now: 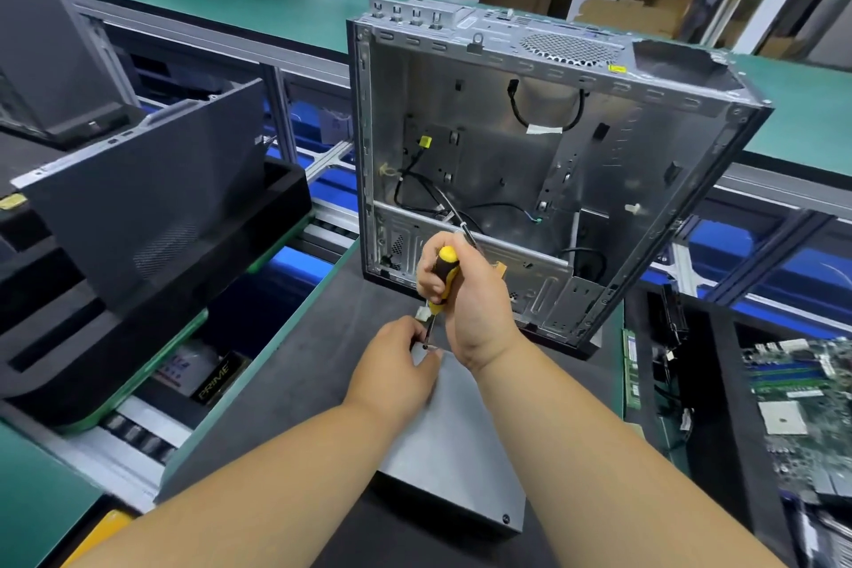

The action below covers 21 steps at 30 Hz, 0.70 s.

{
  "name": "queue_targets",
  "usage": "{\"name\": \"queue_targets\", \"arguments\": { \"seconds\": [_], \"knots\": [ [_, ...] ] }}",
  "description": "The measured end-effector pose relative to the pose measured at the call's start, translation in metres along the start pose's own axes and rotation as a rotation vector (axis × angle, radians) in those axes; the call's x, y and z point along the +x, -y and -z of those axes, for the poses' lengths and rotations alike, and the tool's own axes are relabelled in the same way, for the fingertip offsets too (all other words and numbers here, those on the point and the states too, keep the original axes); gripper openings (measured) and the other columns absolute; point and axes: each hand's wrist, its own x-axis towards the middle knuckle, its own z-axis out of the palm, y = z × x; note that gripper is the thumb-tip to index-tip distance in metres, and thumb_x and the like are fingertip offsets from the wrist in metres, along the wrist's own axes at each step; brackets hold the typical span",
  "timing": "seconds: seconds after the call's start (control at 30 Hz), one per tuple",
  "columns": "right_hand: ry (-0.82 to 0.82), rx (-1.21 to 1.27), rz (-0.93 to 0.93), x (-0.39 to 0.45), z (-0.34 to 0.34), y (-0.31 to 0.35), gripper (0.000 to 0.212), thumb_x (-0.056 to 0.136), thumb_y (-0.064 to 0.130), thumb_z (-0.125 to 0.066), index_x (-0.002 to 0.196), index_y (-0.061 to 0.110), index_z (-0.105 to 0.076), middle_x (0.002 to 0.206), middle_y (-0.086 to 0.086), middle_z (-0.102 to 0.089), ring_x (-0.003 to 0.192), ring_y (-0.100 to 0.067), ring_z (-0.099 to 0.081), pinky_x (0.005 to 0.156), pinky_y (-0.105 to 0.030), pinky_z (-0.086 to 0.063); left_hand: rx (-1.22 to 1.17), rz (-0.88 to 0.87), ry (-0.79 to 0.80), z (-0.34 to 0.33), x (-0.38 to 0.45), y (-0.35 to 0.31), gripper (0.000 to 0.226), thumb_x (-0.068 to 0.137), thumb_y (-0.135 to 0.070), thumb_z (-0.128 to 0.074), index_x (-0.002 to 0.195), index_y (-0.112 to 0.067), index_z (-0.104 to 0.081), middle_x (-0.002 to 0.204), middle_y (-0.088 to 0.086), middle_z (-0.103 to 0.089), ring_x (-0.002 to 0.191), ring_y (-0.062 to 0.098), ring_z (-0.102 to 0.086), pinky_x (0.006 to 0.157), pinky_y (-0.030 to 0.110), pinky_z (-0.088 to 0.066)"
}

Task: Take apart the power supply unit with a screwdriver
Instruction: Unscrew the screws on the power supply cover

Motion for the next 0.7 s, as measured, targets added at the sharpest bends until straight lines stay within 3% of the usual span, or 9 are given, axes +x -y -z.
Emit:
{"name": "queue_targets", "arguments": {
  "seconds": [0.17,0.27,0.33,0.43,0.53,0.6,0.7],
  "knots": [
    [0.026,-0.048,0.016,0.004,0.003,-0.001,0.019,0.089,0.031,-0.045,0.078,0.016,-0.041,0.062,0.000,-0.046,0.057,-0.014,-0.038,0.057,-0.025,-0.031,-0.003,0.000,0.004,-0.001,0.002,0.001,0.027,0.088,-0.027,-0.061,0.073,-0.032,-0.039,0.084,-0.009,-0.048,0.075,0.008,-0.050,0.059,0.022,-0.032],
    [-0.004,-0.127,-0.042,0.002,0.008,0.002,0.023,0.089,0.038,-0.053,0.075,0.020,-0.051,0.078,0.000,-0.062,0.067,-0.016,-0.053,0.068,-0.029,-0.041,0.019,-0.027,0.004,-0.003,0.003,0.002,0.031,0.088,-0.026,-0.061,0.072,-0.031,-0.036,0.078,-0.010,-0.042,0.072,0.010,-0.043,0.057,0.023,-0.030],
    [-0.055,-0.120,-0.080,0.002,0.009,0.004,0.026,0.090,0.039,-0.055,0.077,0.017,-0.057,0.076,0.002,-0.063,0.068,-0.015,-0.058,0.076,-0.033,-0.046,0.022,-0.043,0.003,-0.004,0.004,0.003,0.031,0.089,-0.025,-0.061,0.072,-0.030,-0.035,0.079,-0.010,-0.041,0.072,0.011,-0.042,0.059,0.024,-0.030],
    [-0.132,-0.006,-0.106,0.005,0.005,0.006,0.046,0.105,0.037,-0.041,0.073,0.011,-0.059,0.059,-0.001,-0.054,0.056,-0.016,-0.049,0.070,-0.031,-0.043,0.024,-0.040,0.019,-0.003,0.004,0.003,0.026,0.090,-0.026,-0.060,0.076,-0.029,-0.039,0.086,-0.008,-0.046,0.081,0.015,-0.046,0.065,0.028,-0.036],
    [-0.133,0.096,-0.077,0.003,0.000,0.004,0.058,0.107,0.044,-0.030,0.069,0.009,-0.056,0.053,-0.002,-0.040,0.052,-0.015,-0.036,0.059,-0.027,-0.032,0.028,-0.027,0.018,-0.002,0.003,0.001,0.023,0.090,-0.027,-0.060,0.077,-0.028,-0.040,0.088,-0.006,-0.048,0.084,0.017,-0.048,0.067,0.030,-0.038],
    [-0.097,0.116,-0.074,0.002,0.000,0.004,0.051,0.103,0.049,-0.035,0.076,0.010,-0.053,0.057,-0.002,-0.037,0.054,-0.015,-0.033,0.057,-0.025,-0.031,0.034,-0.013,0.018,-0.001,0.002,-0.002,0.023,0.089,-0.028,-0.060,0.078,-0.027,-0.041,0.090,-0.006,-0.048,0.085,0.017,-0.050,0.067,0.030,-0.040],
    [-0.067,0.007,-0.069,0.002,0.002,0.004,0.027,0.089,0.039,-0.054,0.081,0.015,-0.045,0.063,0.000,-0.047,0.060,-0.016,-0.042,0.064,-0.026,-0.036,0.052,-0.016,0.016,0.000,0.001,-0.003,0.025,0.085,-0.034,-0.065,0.081,-0.023,-0.043,0.090,-0.006,-0.048,0.084,0.015,-0.050,0.065,0.028,-0.039]
  ]
}}
